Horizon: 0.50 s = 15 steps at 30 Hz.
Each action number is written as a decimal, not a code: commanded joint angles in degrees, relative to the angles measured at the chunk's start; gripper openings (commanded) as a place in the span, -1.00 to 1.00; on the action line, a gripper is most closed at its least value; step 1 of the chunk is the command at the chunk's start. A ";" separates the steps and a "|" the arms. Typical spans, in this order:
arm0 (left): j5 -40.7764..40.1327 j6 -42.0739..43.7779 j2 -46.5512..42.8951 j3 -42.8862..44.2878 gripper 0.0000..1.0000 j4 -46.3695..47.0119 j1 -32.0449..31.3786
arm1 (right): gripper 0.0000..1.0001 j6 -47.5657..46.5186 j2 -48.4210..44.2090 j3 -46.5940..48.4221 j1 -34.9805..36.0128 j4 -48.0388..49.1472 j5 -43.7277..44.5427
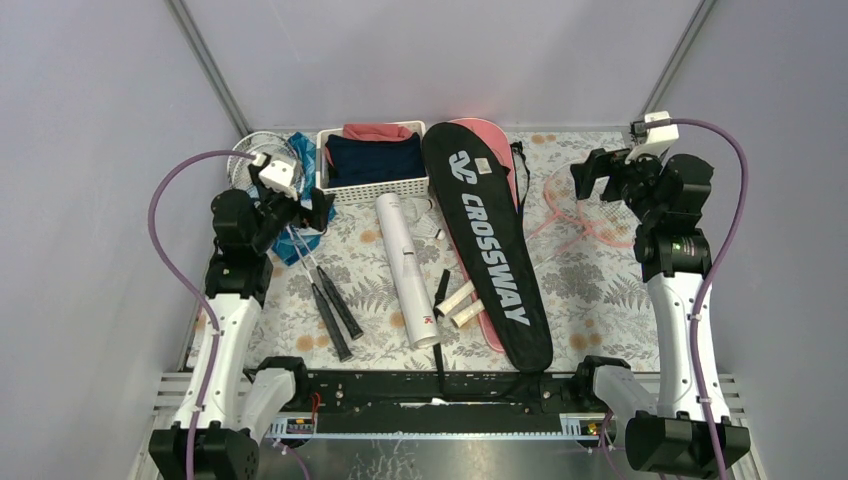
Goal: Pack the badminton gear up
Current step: Open the lid of the shuttle tube.
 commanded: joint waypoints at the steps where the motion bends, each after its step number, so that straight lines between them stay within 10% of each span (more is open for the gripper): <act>1: 12.42 18.14 2.96 5.62 0.98 -15.45 -0.83 | 0.99 -5.21 -0.88 -0.90 0.36 -3.91 -2.46; 15: 2.92 51.58 19.75 13.06 0.97 -33.57 -25.94 | 0.99 -9.00 -1.70 -10.91 0.29 -2.94 -10.01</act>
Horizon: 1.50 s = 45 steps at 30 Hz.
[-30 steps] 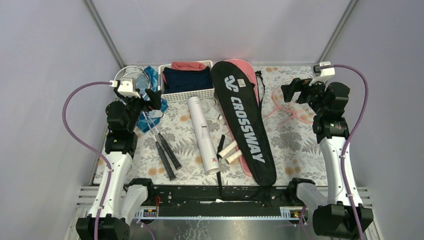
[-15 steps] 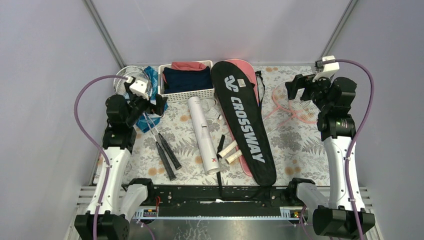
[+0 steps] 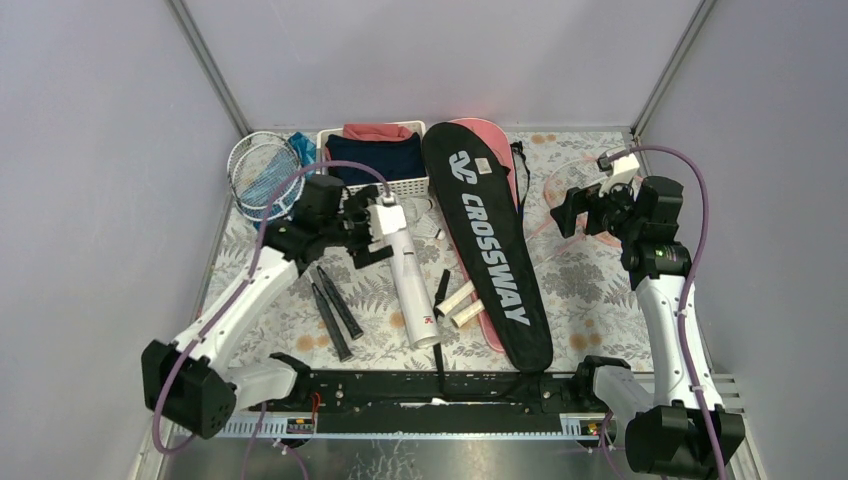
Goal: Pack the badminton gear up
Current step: Open the lid of the shuttle tube.
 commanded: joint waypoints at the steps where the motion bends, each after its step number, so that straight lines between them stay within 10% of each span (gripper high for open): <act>1: -2.26 14.61 4.88 0.87 0.97 -5.08 -4.75 | 0.99 -1.47 -1.09 -0.01 0.29 1.82 -1.60; 16: -13.88 47.58 21.90 3.59 0.97 -11.75 -20.39 | 1.00 -2.17 0.55 -1.63 0.20 2.54 -1.06; 33: -19.21 55.62 32.19 1.33 0.96 -10.90 -24.18 | 0.99 -3.70 3.69 -2.48 -1.01 2.72 0.77; 45: -19.03 50.92 24.03 -4.38 0.24 -3.99 -24.22 | 0.99 -2.99 4.08 -2.40 -1.08 2.80 0.06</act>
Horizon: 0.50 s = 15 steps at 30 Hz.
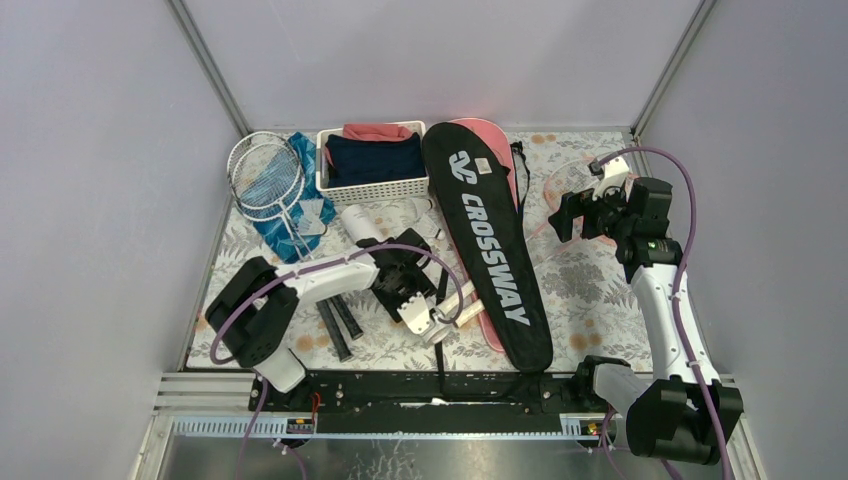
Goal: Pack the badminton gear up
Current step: Open the lid of the shuttle tube.
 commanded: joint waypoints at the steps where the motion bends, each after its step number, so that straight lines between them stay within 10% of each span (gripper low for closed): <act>1: -1.00 -1.71 -4.23 0.84 0.22 2.71 -0.21 | 0.99 -0.05 -0.51 0.14 -0.43 1.80 -0.32; 7: 0.09 -7.78 -7.66 8.71 0.14 -2.48 -0.24 | 1.00 1.39 -1.22 0.40 -0.44 1.93 -1.35; 15: 5.19 -40.01 -12.09 16.85 0.14 -1.19 -0.21 | 0.99 3.98 -2.50 4.32 -0.44 1.01 -11.58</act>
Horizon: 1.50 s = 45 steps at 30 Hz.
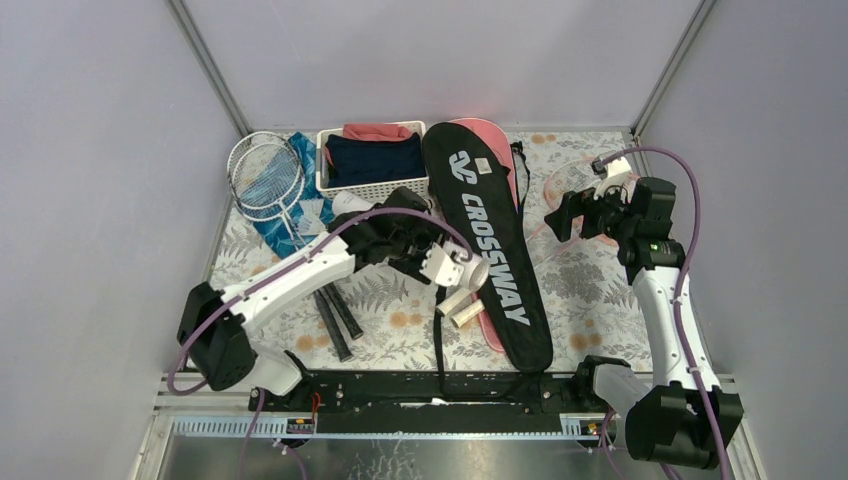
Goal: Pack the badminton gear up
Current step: Open the lid of the shuttle tube.
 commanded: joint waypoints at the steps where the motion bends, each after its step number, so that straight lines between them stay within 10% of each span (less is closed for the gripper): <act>1: 2.46 -24.92 -3.61 1.53 0.16 2.73 -0.19 | 0.99 1.46 -1.40 5.21 -0.18 0.24 -10.08; 13: -1.48 -50.14 -7.47 -3.34 0.21 9.53 0.96 | 0.83 -1.58 0.16 11.89 3.11 -4.24 -33.98; 37: 7.17 -51.49 -3.27 -1.99 0.12 9.96 2.87 | 0.49 -15.88 11.15 19.07 27.06 -14.84 -22.29; 42: 7.62 -50.95 -3.52 -2.09 0.10 10.02 2.86 | 0.24 -16.34 11.71 17.52 28.42 -14.27 -21.89; 45: 7.93 -49.54 -4.10 -2.52 0.08 10.27 2.89 | -0.24 -16.21 11.83 17.39 28.47 -14.03 -21.05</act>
